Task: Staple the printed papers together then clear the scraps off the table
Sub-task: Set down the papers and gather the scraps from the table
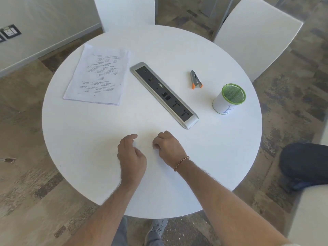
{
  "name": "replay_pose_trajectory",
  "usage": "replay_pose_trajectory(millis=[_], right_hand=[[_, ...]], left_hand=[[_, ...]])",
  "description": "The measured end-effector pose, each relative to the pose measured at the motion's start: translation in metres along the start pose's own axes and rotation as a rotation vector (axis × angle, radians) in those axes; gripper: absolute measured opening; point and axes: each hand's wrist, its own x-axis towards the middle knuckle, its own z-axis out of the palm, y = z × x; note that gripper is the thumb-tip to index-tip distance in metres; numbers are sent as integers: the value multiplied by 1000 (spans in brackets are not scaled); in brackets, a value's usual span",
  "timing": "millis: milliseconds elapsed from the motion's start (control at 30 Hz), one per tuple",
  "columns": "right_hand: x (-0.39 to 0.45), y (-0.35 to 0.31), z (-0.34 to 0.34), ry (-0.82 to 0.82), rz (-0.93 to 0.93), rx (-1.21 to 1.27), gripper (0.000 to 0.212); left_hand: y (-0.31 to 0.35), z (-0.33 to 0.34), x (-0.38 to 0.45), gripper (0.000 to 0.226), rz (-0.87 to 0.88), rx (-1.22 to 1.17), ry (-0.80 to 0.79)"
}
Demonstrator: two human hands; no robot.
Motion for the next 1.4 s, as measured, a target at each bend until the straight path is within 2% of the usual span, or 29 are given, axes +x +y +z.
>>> replay_pose_trajectory(millis=[200,267,333,567,700,800,867,1000,1133,1233,1400], right_hand=[[-6,-2,6,43,-63,-193,23],[-5,-5,6,3,-49,-291,14],[-4,-5,8,-31,-31,-318,21],[-5,-1,-14,2,217,186,24],[-9,4,-32,75,252,328,11],[-10,10,-51,143,373,455,10],[-9,21,-70,250,441,506,12],[1,56,-122,527,519,486,14],[14,100,-170,685,593,361,6],[25,127,-189,732,632,259,5],[35,150,-194,670,658,215,15]], left_hand=[[0,2,2,52,5,-2,4],[1,2,2,52,16,-1,7],[2,2,3,52,19,0,8],[5,5,6,50,40,-3,4],[12,9,5,43,75,-26,-8],[17,11,6,41,113,-34,-16],[19,13,6,41,127,-50,-18],[24,18,6,40,139,-68,-35],[23,19,5,41,143,-62,-31],[23,19,6,41,137,-56,-27],[22,18,9,40,123,-44,-22]])
